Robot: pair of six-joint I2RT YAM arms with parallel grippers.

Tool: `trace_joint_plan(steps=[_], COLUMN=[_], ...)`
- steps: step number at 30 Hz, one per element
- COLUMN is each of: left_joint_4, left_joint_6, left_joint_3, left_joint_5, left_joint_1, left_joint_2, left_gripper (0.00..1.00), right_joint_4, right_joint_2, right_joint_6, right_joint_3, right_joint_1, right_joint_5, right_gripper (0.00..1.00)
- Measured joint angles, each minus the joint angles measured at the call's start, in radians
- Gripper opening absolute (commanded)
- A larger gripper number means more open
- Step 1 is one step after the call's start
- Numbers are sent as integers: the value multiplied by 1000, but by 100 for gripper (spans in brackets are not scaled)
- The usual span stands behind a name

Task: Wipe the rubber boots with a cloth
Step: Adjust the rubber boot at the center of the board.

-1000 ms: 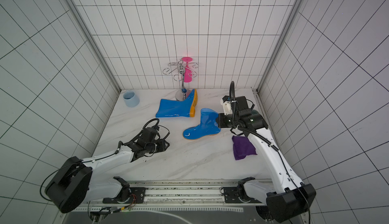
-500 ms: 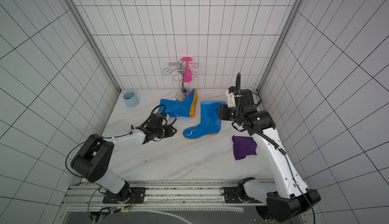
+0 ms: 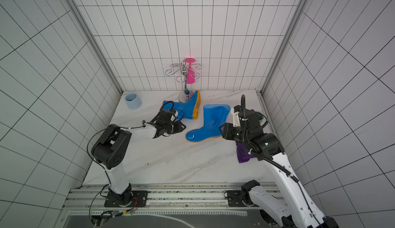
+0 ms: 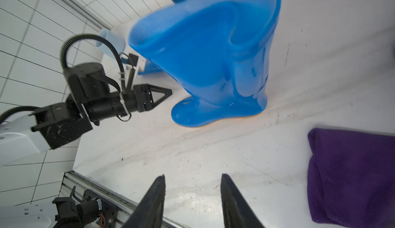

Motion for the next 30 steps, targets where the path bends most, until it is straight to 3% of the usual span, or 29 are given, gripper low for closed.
trace_joint_plan(steps=[5, 13, 25, 30], left_joint_4=[24, 45, 87, 92], left_joint_6=[-5, -15, -15, -16], left_joint_3=[32, 24, 0, 0], left_joint_5=[2, 6, 7, 6], left_joint_1=[-45, -72, -83, -110], left_joint_2=[21, 56, 70, 78], left_gripper=[32, 32, 32, 32], right_joint_4=[90, 318, 625, 696], right_joint_2=[27, 182, 488, 544], right_joint_6=[51, 91, 101, 98], right_joint_3=[-177, -319, -365, -371], right_joint_1=[31, 38, 38, 34], right_joint_5=[-3, 41, 78, 92], right_gripper=[44, 43, 41, 41])
